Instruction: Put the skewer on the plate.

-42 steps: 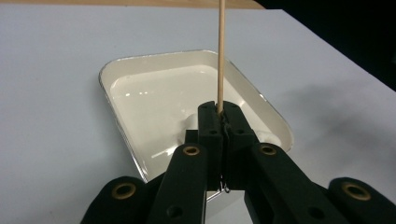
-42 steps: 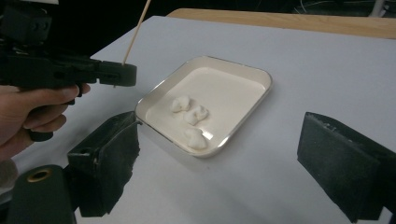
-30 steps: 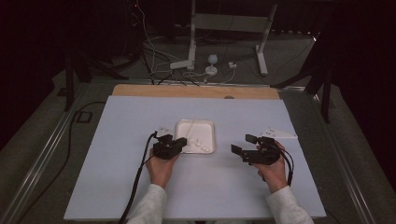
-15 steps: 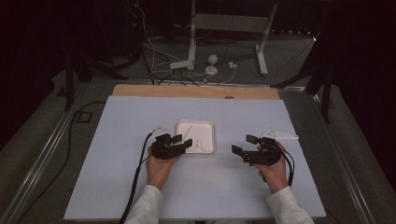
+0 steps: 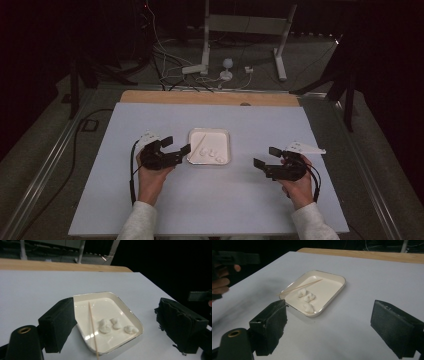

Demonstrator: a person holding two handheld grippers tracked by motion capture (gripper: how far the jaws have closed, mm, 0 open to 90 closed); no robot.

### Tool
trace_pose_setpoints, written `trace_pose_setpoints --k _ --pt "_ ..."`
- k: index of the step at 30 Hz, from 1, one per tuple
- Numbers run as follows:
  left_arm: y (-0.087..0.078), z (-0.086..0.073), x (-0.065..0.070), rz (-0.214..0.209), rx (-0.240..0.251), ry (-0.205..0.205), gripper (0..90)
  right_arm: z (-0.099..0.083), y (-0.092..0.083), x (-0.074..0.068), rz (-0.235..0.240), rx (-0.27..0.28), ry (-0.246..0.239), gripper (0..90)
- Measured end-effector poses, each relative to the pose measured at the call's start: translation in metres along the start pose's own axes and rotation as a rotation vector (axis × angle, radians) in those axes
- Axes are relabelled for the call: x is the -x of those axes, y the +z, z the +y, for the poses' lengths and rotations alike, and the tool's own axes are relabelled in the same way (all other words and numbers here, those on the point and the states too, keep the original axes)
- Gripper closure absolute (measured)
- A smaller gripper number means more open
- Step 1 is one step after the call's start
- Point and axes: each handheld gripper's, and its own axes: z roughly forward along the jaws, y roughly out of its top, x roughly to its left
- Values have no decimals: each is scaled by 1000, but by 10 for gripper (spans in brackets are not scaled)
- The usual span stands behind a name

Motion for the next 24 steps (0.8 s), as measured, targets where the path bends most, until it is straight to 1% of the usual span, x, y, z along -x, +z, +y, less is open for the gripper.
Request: trace_pose_setpoints --k 2,5,7,9,10,14,16,18,22,24 --pt "-7 0 -1 0 1 19 121 -3 -3 2 -6 0 -2 131" --pt "-15 0 -4 -14 -2 38 83 -7 -6 4 -12 1 0 128" --pt "-21 -1 -6 -9 -4 55 56 -9 -8 6 -20 3 -4 122" --pt "-27 -2 -9 0 3 60 29 -12 -11 7 -24 5 -9 117" --pt "-29 -3 -11 6 7 63 24 -13 -13 8 -26 6 -11 115" --pt "-39 -9 -17 50 13 83 18 -19 -15 10 -34 5 -7 105" --pt "-43 -12 -19 63 16 92 15 -21 -16 11 -41 8 -4 97" --pt "-47 -14 -21 66 20 99 13 -21 -18 12 -41 16 1 89" --pt "-55 -16 -22 72 39 116 9 -22 -20 12 -42 27 -6 59" --pt "-57 -17 -22 75 46 120 8 -23 -21 13 -54 27 -14 41"
